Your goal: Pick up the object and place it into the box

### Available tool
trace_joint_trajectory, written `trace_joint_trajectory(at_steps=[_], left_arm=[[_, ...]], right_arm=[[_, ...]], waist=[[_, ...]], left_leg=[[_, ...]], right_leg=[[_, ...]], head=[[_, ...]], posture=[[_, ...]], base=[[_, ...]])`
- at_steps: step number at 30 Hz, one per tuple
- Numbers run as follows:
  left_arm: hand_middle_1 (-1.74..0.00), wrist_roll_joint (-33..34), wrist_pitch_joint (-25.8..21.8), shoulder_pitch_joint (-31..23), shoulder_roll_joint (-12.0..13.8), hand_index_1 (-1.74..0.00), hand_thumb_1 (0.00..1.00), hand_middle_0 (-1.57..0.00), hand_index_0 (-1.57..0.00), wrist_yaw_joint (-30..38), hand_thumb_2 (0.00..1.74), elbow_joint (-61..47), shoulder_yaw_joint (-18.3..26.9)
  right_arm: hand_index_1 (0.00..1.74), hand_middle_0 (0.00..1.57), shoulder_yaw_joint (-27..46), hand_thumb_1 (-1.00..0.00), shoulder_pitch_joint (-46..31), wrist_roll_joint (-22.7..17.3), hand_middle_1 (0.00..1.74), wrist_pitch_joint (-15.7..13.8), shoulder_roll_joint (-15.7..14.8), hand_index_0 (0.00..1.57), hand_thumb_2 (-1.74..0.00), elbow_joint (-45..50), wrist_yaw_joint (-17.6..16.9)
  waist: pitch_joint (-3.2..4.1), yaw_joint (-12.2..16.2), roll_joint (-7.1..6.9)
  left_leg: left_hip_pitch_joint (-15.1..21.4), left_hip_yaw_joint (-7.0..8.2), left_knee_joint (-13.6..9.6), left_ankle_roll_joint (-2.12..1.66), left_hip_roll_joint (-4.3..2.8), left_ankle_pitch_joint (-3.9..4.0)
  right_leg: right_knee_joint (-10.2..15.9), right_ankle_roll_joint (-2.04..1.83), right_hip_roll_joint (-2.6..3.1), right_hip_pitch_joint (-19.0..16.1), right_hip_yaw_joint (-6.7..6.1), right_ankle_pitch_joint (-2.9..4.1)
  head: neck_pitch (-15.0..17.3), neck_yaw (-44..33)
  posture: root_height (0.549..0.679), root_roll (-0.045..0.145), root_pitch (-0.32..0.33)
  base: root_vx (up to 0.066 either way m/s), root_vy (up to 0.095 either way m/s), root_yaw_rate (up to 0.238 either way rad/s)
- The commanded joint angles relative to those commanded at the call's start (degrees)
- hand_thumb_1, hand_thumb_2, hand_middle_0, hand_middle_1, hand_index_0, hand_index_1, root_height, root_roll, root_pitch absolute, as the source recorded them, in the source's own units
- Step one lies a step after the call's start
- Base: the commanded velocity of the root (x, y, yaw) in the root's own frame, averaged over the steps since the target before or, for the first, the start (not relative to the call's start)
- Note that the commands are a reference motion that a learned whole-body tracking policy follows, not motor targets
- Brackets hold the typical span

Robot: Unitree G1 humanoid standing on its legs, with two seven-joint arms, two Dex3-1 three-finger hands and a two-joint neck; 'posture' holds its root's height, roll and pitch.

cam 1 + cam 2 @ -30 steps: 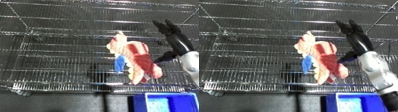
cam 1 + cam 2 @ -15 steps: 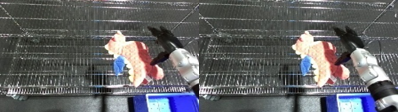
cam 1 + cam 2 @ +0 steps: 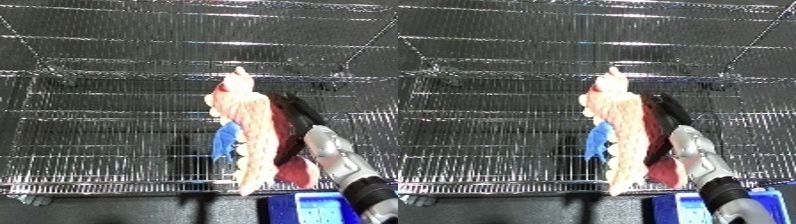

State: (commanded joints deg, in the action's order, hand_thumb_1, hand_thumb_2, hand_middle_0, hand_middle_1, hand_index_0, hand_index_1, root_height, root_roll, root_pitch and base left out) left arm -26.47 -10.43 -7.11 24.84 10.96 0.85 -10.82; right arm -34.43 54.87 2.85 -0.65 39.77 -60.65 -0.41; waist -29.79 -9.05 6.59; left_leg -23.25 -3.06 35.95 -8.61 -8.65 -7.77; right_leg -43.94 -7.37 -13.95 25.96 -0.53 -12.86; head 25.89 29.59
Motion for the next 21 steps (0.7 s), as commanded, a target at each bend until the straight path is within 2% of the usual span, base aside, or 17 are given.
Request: trace_joint_trajectory(at_steps=[2,13,21], left_arm=[[-1.74,0.06,-0.05,0.02,-0.08,-1.74,1.0,-1.57,-1.57,0.11,1.74,-0.09,-0.08],[-1.74,0.6,-0.42,0.43,-0.8,-1.74,1.0,-1.57,-1.57,0.76,1.74,0.93,0.91],[-1.74,-0.96,-0.22,0.63,-0.42,-1.74,1.0,-1.57,-1.57,0.18,1.74,1.68,1.3]], right_arm=[[0.0,0.0,-0.05,0.0,-0.29,0.07,0.0,0.04,-0.66,0.0,0.0,-0.37,0.14],[0.96,0.86,0.18,-0.55,-1.77,-0.11,0.96,-0.01,-4.14,0.86,-0.96,-0.11,0.07],[1.65,1.49,0.71,-0.95,-1.28,0.05,1.65,0.49,-3.13,1.49,-1.65,0.3,-0.74]], waist=[[0.0,-0.03,0.02],[0.0,0.46,-0.47],[0.0,0.34,-0.79]], left_leg=[[-0.04,0.01,-0.08,-0.02,-0.05,-0.02],[0.73,0.47,-0.73,-0.2,-0.56,-0.22],[2.01,0.47,-1.31,-0.39,-0.63,0.01]], right_leg=[[0.01,0.01,0.01,0.06,-0.02,-0.02],[0.62,0.04,0.2,-0.76,0.02,-0.37],[0.79,-0.06,-0.04,-2.02,0.07,-0.63]], head=[[-0.04,0.07],[0.36,-1.66],[0.45,-0.18]], posture=[[0.63,0.039,-0.021],[0.631,0.038,-0.022],[0.632,0.038,-0.038]], base=[[0.005,0.001,0.002],[-0.005,0.007,-0.019],[-0.02,-0.004,0.002]])
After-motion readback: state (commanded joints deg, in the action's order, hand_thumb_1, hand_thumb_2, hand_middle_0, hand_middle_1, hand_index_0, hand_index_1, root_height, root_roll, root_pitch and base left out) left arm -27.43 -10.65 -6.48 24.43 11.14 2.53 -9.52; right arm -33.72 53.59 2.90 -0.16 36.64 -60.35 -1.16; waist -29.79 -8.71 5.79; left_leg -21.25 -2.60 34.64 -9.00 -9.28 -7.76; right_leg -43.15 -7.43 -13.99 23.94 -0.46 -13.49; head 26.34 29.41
